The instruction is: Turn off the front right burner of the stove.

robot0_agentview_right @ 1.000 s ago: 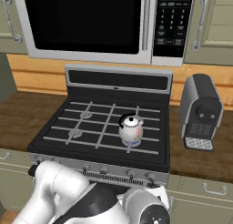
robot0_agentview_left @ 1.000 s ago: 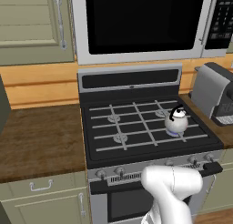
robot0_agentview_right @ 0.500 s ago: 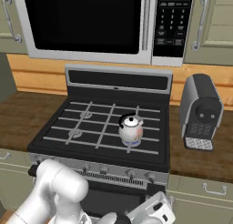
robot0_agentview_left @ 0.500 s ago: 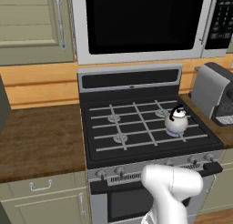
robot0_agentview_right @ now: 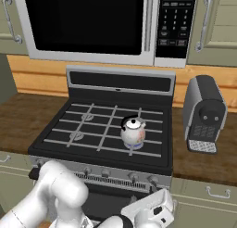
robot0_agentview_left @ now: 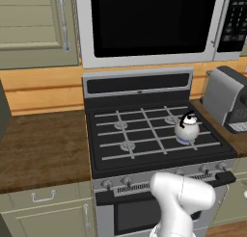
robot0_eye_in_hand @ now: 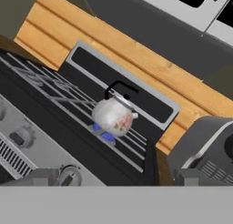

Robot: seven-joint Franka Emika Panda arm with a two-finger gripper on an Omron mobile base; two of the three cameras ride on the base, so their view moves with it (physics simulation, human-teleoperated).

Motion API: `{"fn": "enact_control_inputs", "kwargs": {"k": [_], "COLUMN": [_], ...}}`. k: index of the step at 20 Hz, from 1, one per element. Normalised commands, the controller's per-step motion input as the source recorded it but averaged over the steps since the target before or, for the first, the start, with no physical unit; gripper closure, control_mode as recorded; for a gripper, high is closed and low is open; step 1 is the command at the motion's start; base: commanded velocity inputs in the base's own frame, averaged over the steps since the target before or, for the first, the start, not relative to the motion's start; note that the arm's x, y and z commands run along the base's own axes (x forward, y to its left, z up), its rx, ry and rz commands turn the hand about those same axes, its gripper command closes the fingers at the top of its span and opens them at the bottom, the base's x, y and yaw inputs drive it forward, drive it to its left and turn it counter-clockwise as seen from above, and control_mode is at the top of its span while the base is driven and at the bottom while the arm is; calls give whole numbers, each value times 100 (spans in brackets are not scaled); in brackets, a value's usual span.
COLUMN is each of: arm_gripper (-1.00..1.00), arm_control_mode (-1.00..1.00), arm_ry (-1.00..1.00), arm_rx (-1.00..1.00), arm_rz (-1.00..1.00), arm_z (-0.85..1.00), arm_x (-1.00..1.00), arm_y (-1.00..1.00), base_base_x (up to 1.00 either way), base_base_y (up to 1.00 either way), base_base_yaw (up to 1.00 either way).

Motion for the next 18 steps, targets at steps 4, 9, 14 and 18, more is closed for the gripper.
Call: {"fn": "enact_control_inputs", "kwargs": {"k": [4, 9, 14, 18], "arm_gripper": [-100, -100, -100, -100], "arm_control_mode": [-100, -100, -100, -100], "arm_ry": [-11, 0, -1, -9], "arm_rx": [0, 6, 0, 0], "arm_rz": [-9, -1, 0, 0], "arm_z": [-9, -5, -47, -29], "arm_x": [70, 8, 0, 0], "arm_y": [0, 0, -5, -22], "base_base_x": [0, 0, 0, 0], "base_base_y": [0, 0, 0, 0], "base_base_yaw": [0, 0, 0, 0]}}
